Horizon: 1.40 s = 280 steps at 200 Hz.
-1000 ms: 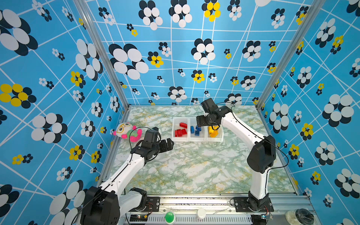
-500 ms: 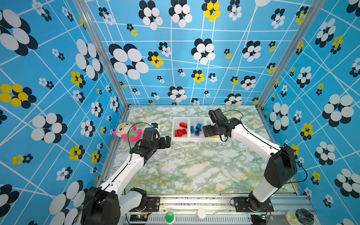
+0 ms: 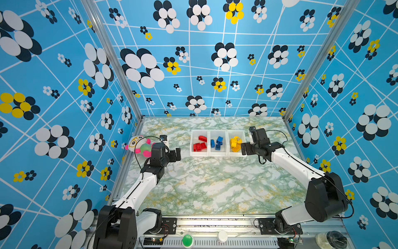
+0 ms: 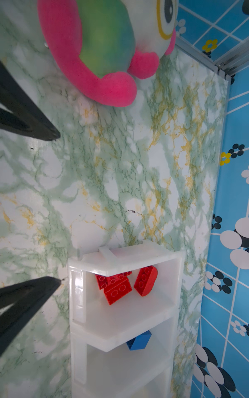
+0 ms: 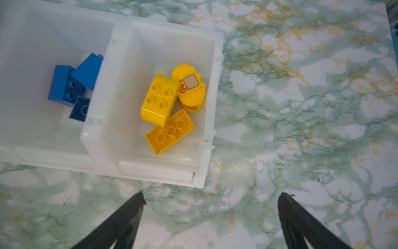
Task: Sort the legos into containers by color
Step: Reset both arms
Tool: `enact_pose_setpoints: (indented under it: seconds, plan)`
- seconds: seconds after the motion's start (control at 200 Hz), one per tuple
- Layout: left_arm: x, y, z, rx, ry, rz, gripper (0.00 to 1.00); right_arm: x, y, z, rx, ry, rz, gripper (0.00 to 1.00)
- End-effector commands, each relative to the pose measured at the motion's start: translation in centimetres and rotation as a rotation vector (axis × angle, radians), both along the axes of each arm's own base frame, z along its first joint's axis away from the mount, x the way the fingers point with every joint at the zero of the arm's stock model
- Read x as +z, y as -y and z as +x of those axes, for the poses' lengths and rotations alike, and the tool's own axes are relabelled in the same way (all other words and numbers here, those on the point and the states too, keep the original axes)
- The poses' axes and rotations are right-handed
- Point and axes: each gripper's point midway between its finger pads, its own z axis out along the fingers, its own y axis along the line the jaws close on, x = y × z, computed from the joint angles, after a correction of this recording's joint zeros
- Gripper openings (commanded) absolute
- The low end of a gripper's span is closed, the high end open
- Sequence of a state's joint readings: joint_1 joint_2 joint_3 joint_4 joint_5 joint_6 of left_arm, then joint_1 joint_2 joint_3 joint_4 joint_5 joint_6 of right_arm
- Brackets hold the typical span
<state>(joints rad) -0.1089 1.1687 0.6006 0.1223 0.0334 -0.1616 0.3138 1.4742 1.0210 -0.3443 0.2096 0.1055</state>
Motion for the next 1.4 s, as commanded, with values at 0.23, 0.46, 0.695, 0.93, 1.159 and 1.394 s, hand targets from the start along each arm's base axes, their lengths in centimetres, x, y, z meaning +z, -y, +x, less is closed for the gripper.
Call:
enact_pose_setpoints:
  seconds: [0.23, 0.46, 0.695, 0.93, 1.159, 1.394]
  plan:
    - [-1.1, -4.1, 2.4, 0.084, 0.108, 0.06, 0.99, -0.8, 7.7, 0.3, -0.138, 0.194, -0.026, 0.99]
    - [-2.1, -5.4, 3.3, 0.113, 0.147, 0.09, 0.99, -2.9, 9.8, 0.9, -0.181, 0.27, -0.048, 0.99]
    - [-3.4, -5.9, 3.3, 0.132, 0.178, 0.089, 0.97, -3.8, 10.4, 1.4, -0.18, 0.329, -0.028, 0.99]
    - [-4.3, -5.6, 3.6, 0.127, 0.163, 0.106, 0.96, -3.5, 10.0, 2.0, -0.159, 0.359, 0.001, 0.99]
    - [-4.8, -5.2, 3.6, 0.123, 0.179, 0.135, 0.97, -3.7, 9.3, 2.1, -0.134, 0.443, 0.048, 0.99]
    - [-4.9, -5.2, 3.6, 0.123, 0.178, 0.136, 0.97, -4.0, 9.3, 1.0, -0.131, 0.5, 0.056, 0.99]
